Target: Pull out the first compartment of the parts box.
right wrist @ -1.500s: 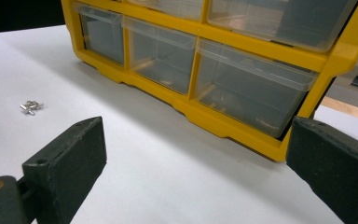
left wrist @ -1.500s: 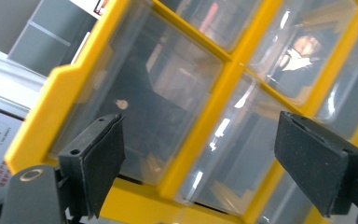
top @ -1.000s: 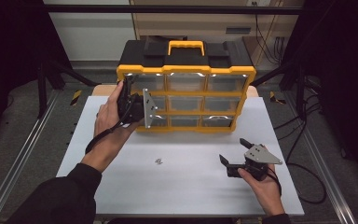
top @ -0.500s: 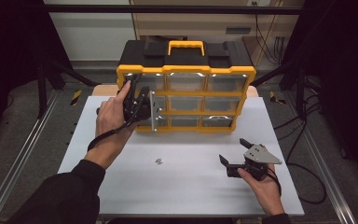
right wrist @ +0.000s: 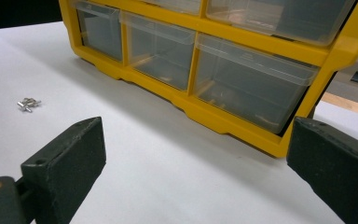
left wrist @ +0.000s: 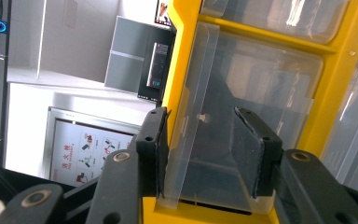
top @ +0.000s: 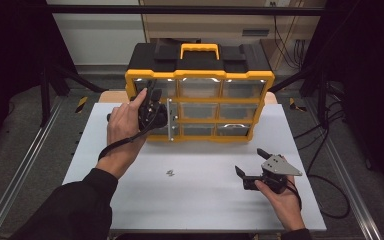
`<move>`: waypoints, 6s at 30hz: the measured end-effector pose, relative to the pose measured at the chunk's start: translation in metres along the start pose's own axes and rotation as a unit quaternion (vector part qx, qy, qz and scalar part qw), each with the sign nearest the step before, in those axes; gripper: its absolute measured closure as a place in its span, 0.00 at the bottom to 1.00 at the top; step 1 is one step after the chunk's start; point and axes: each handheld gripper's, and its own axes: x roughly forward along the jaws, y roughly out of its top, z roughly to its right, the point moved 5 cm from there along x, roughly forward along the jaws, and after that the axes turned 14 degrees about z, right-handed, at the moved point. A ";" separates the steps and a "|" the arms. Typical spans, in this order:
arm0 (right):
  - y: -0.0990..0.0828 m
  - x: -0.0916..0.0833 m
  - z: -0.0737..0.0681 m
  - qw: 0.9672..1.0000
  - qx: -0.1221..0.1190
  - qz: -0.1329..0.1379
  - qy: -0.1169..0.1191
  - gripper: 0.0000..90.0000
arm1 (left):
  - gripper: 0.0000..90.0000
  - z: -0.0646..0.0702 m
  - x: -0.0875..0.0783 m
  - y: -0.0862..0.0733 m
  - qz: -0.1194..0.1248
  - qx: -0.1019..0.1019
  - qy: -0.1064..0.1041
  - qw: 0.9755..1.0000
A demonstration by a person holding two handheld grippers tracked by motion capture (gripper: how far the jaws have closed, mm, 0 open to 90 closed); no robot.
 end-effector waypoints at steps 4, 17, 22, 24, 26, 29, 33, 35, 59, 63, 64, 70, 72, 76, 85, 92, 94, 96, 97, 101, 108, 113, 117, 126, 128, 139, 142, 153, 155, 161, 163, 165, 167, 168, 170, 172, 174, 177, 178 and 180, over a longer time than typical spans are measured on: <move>0.000 0.000 0.000 1.000 0.000 0.000 0.000 0.05 | 0.69 0.001 0.001 0.001 -0.002 0.009 0.003 1.000; 0.000 0.000 0.000 1.000 -0.001 -0.003 0.001 0.05 | 0.75 0.003 0.006 0.002 -0.006 0.029 0.007 1.000; -0.001 0.000 0.000 1.000 -0.001 -0.003 0.001 0.06 | 0.76 0.004 0.008 0.003 -0.009 0.038 0.007 0.999; -0.001 0.000 0.000 1.000 -0.001 -0.003 0.001 0.06 | 0.76 0.005 0.009 0.003 -0.010 0.041 0.008 0.999; -0.001 0.000 0.000 1.000 -0.001 -0.003 0.001 0.06 | 0.76 0.005 0.010 0.003 -0.011 0.042 0.008 0.999; -0.001 0.000 0.000 1.000 -0.001 -0.004 0.002 0.06 | 0.76 0.006 0.010 0.003 -0.014 0.043 0.009 0.999; -0.001 0.000 0.000 1.000 0.000 -0.004 0.002 0.06 | 0.77 0.006 0.011 0.002 -0.014 0.047 0.012 0.999; -0.001 0.000 0.000 1.000 -0.001 -0.004 0.001 0.06 | 0.77 0.006 0.011 0.002 -0.015 0.049 0.013 0.999; -0.001 0.000 0.000 1.000 -0.002 -0.007 0.001 0.06 | 0.86 0.004 0.012 0.003 -0.019 0.041 0.030 0.999; -0.002 0.000 0.000 1.000 -0.002 -0.007 0.002 0.06 | 0.87 0.004 0.012 0.003 -0.021 0.039 0.031 0.999; -0.002 0.000 0.000 1.000 -0.001 -0.007 0.001 0.06 | 0.88 0.004 0.012 0.003 -0.021 0.039 0.031 0.999; -0.002 0.000 0.000 1.000 -0.002 -0.006 0.002 0.06 | 0.88 0.005 0.012 0.003 -0.022 0.043 0.034 0.998; -0.002 0.000 0.000 1.000 -0.002 -0.006 0.002 0.06 | 0.89 0.005 0.012 0.003 -0.023 0.044 0.034 0.998; -0.001 0.000 0.000 1.000 -0.002 -0.006 0.002 0.06 | 0.89 0.005 0.012 0.003 -0.022 0.047 0.035 0.998; -0.002 0.000 0.000 1.000 -0.001 -0.006 0.002 0.06 | 0.89 0.005 0.010 0.003 -0.019 0.045 0.038 0.998; -0.002 0.001 -0.001 1.000 -0.002 -0.007 0.003 0.06 | 0.89 0.006 0.008 0.005 -0.018 0.046 0.040 0.998; -0.002 0.001 -0.001 1.000 -0.002 -0.006 0.003 0.06 | 0.89 0.006 0.007 0.006 -0.017 0.045 0.041 0.998; -0.002 0.001 -0.001 1.000 -0.002 -0.006 0.003 0.06 | 0.89 0.005 0.006 0.006 -0.017 0.046 0.040 0.998; -0.002 0.001 -0.001 1.000 -0.002 -0.006 0.003 0.06 | 0.89 0.006 0.006 0.006 -0.017 0.046 0.040 0.998; -0.002 0.001 -0.001 1.000 -0.002 -0.006 0.003 0.06 | 0.89 0.006 0.002 0.007 -0.016 0.046 0.043 0.998; -0.001 0.001 -0.002 1.000 0.002 -0.005 0.006 0.06 | 0.89 0.006 -0.007 0.011 -0.015 0.047 0.045 0.998; -0.001 0.001 -0.001 1.000 0.001 -0.004 0.005 0.06 | 0.89 0.006 -0.015 0.013 -0.012 0.044 0.046 0.998; -0.001 0.001 -0.002 1.000 0.001 -0.005 0.006 0.06 | 0.89 0.006 -0.020 0.014 -0.010 0.045 0.046 0.998; -0.001 0.001 -0.002 1.000 0.001 -0.006 0.004 0.06 | 0.89 0.006 -0.034 0.017 -0.005 0.039 0.047 0.998; -0.001 0.001 -0.001 1.000 -0.001 -0.007 0.004 0.06 | 0.89 0.006 -0.038 0.018 -0.004 0.040 0.050 0.998; -0.002 0.001 -0.001 1.000 -0.003 -0.008 0.004 0.06 | 0.89 0.006 -0.049 0.021 0.002 0.038 0.055 0.998; -0.002 0.001 -0.001 1.000 -0.003 -0.008 0.004 0.06 | 0.89 0.006 -0.051 0.021 0.002 0.038 0.055 0.998; -0.002 0.001 -0.001 1.000 -0.003 -0.009 0.004 0.06 | 0.88 0.007 -0.056 0.023 0.002 0.036 0.057 0.998; -0.002 0.001 -0.001 1.000 -0.003 -0.008 0.003 0.06 | 0.88 0.007 -0.057 0.023 0.003 0.036 0.056 0.998; -0.002 0.001 -0.002 1.000 -0.004 -0.009 0.004 0.06 | 0.88 0.008 -0.060 0.024 0.001 0.036 0.058 0.998; -0.002 0.001 -0.002 1.000 -0.002 -0.010 0.003 0.06 | 0.88 0.008 -0.062 0.025 0.002 0.035 0.058 0.998; -0.002 0.001 -0.002 1.000 -0.002 -0.010 0.003 0.06 | 0.88 0.008 -0.063 0.025 0.002 0.033 0.059 0.998; -0.002 0.001 -0.002 1.000 -0.002 -0.010 0.004 0.06 | 0.88 0.008 -0.064 0.026 0.002 0.035 0.059 0.998; -0.002 0.001 -0.002 1.000 -0.002 -0.010 0.004 0.06 | 0.88 0.008 -0.064 0.026 0.002 0.035 0.059 0.998; -0.002 0.001 -0.002 1.000 -0.002 -0.010 0.003 0.06 | 0.88 0.009 -0.066 0.028 0.002 0.035 0.060 0.998; -0.002 0.001 -0.002 1.000 -0.003 -0.011 0.004 0.06 | 0.88 0.009 -0.066 0.028 0.003 0.034 0.061 0.998; -0.002 0.001 -0.002 1.000 -0.003 -0.011 0.004 0.06 | 0.88 0.009 -0.067 0.028 0.002 0.032 0.061 0.998; -0.003 0.001 -0.002 1.000 -0.003 -0.011 0.004 0.06 | 0.88 0.009 -0.068 0.029 0.002 0.033 0.061 0.998; -0.003 0.001 -0.002 1.000 -0.003 -0.011 0.004 0.06 | 0.88 0.009 -0.068 0.029 0.002 0.033 0.061 0.998; -0.003 0.001 -0.003 1.000 -0.002 -0.012 0.004 0.06 | 0.88 0.011 -0.069 0.029 0.003 0.035 0.063 0.997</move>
